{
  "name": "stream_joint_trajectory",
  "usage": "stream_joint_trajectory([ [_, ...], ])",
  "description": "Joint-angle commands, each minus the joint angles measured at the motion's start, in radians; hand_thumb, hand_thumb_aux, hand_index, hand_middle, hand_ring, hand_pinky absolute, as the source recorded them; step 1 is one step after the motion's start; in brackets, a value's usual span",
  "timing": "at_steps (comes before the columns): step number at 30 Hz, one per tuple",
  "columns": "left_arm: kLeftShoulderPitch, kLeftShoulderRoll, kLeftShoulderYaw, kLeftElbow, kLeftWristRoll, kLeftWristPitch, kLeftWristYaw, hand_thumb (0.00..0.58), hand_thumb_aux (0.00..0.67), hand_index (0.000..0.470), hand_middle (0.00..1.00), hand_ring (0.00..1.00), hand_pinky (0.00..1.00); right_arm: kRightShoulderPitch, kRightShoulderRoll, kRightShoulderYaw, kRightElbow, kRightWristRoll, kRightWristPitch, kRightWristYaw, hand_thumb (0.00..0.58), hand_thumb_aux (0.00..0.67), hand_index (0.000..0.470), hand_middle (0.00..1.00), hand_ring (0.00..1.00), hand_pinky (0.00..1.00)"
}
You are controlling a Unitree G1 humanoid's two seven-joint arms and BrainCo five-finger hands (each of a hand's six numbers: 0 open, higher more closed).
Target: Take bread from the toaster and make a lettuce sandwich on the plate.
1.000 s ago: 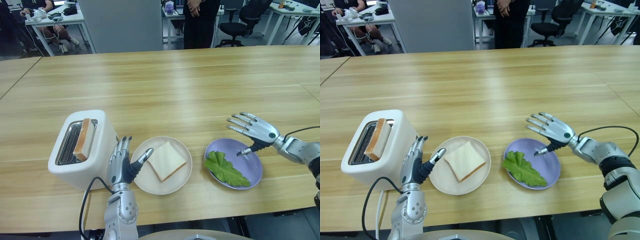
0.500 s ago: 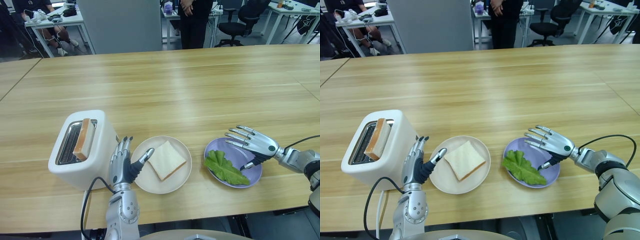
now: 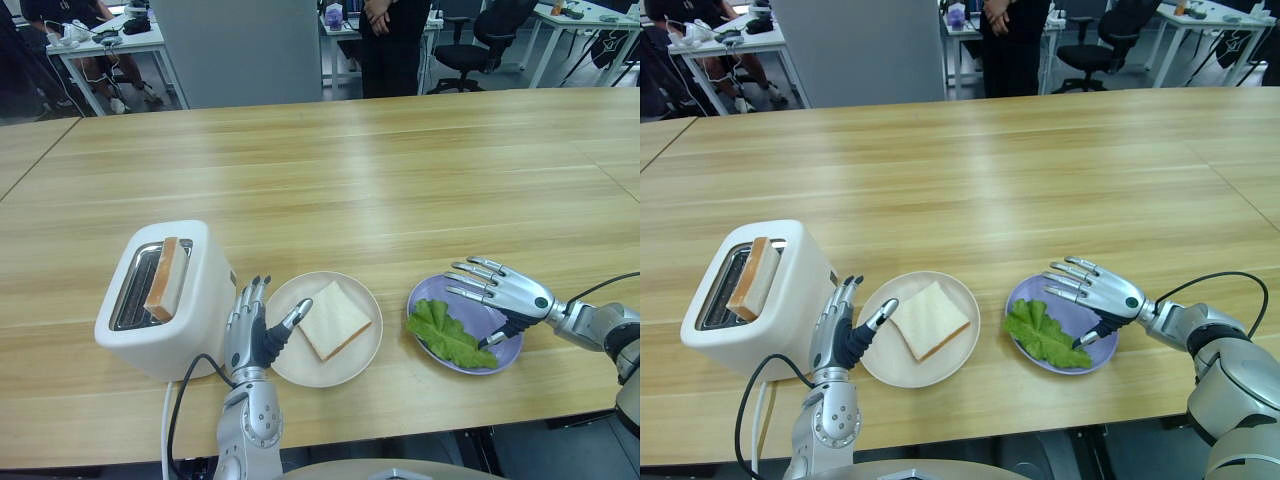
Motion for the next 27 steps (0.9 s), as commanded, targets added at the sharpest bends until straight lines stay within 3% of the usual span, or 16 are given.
stream_joint_trajectory([
  [1,0.008,-0.002,-0.009,0.006,-0.006,0.004,-0.005,0.000,0.000,0.000,0.00,0.00,0.00,-0.001,0.003,0.036,-0.032,-0.018,-0.017,-0.011,0.000,0.000,0.000,0.00,0.00,0.00],
  [10,0.013,-0.005,-0.019,0.008,-0.006,0.006,-0.005,0.000,0.000,0.000,0.00,0.00,0.00,0.002,0.025,0.092,-0.045,-0.041,-0.007,-0.009,0.000,0.000,0.000,0.00,0.00,0.00],
  [11,0.014,-0.005,-0.019,0.010,-0.007,0.006,-0.005,0.000,0.000,0.000,0.00,0.00,0.00,0.005,0.031,0.098,-0.039,-0.045,-0.004,-0.005,0.179,0.113,0.078,0.00,0.00,0.00],
  [12,0.013,-0.005,-0.019,0.012,-0.008,0.006,-0.005,0.000,0.000,0.000,0.00,0.00,0.00,0.007,0.033,0.104,-0.034,-0.046,-0.001,-0.003,0.194,0.123,0.085,0.00,0.00,0.00],
  [13,0.013,-0.004,-0.019,0.013,-0.008,0.006,-0.007,0.000,0.000,0.000,0.00,0.00,0.00,0.008,0.035,0.107,-0.030,-0.045,0.000,-0.001,0.322,0.223,0.153,0.00,0.00,0.00],
  [14,0.013,-0.004,-0.019,0.013,-0.009,0.006,-0.008,0.000,0.000,0.000,0.00,0.00,0.00,0.008,0.037,0.110,-0.028,-0.044,-0.001,0.003,0.503,0.426,0.292,0.00,0.00,0.00],
  [15,0.012,-0.002,-0.016,0.015,-0.012,0.005,-0.008,0.000,0.000,0.000,0.00,0.00,0.00,0.006,0.039,0.115,-0.025,-0.045,-0.002,0.007,0.503,0.426,0.292,0.00,0.00,0.00],
  [16,0.011,0.000,-0.012,0.018,-0.015,0.004,-0.007,0.000,0.000,0.000,0.00,0.00,0.00,0.003,0.042,0.119,-0.022,-0.045,-0.002,0.011,0.580,0.670,0.460,0.00,0.00,0.00],
  [27,-0.012,0.014,0.007,0.055,-0.047,-0.008,0.004,0.000,0.000,0.000,0.00,0.00,0.00,0.000,0.056,0.099,0.005,0.004,-0.007,0.063,0.580,0.670,0.460,0.00,0.00,0.00],
])
